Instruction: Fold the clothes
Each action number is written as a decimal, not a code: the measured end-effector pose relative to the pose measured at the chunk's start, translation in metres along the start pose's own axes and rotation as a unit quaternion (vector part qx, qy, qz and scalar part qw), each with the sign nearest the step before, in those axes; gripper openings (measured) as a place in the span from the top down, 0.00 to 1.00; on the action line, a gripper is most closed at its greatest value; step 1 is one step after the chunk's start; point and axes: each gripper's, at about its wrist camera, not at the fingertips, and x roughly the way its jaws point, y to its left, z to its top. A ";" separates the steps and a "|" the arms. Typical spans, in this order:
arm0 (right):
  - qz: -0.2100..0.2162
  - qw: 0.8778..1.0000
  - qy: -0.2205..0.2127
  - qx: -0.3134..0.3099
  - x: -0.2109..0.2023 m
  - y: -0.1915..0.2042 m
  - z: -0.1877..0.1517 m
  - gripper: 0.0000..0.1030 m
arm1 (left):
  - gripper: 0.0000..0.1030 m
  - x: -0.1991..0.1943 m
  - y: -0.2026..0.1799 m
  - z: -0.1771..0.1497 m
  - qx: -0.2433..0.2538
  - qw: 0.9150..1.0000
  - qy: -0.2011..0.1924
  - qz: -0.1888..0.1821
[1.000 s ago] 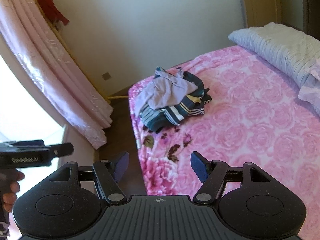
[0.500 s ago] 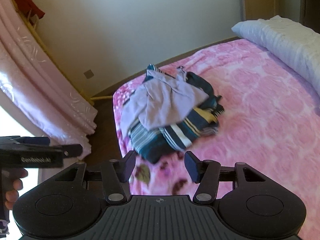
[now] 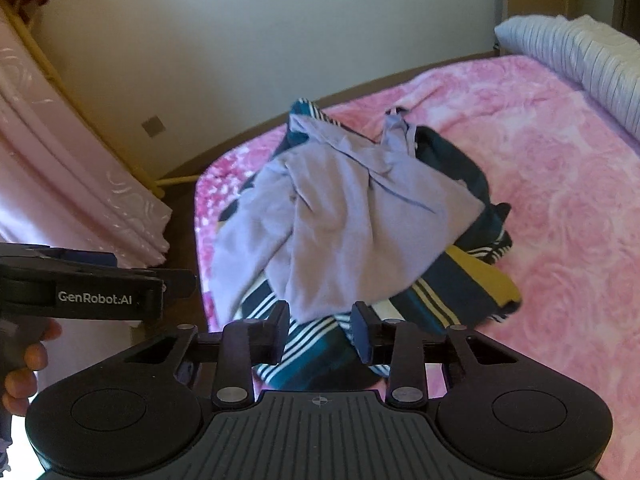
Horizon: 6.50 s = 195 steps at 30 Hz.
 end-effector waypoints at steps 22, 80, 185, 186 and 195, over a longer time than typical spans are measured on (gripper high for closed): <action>-0.006 0.998 -0.066 0.022 0.025 -0.015 0.029 1.00 | 0.11 0.041 0.011 0.039 0.015 0.999 0.023 -0.019; -0.201 0.925 -0.069 0.315 -0.476 -0.119 -0.426 0.54 | 0.10 -0.309 -0.334 -0.319 0.372 0.907 -0.028 -0.196; -0.378 0.732 -0.017 0.567 -0.366 -0.160 -0.612 0.74 | 0.21 0.008 -0.357 -0.293 0.436 0.865 0.107 -0.222; -0.383 0.742 -0.031 0.549 -0.370 -0.165 -0.605 0.70 | 0.21 0.007 -0.359 -0.296 0.434 0.867 0.107 -0.221; -0.294 0.902 -0.082 0.305 -0.326 -0.228 -0.521 0.43 | 0.21 -0.001 -0.359 -0.315 0.414 0.883 0.097 -0.198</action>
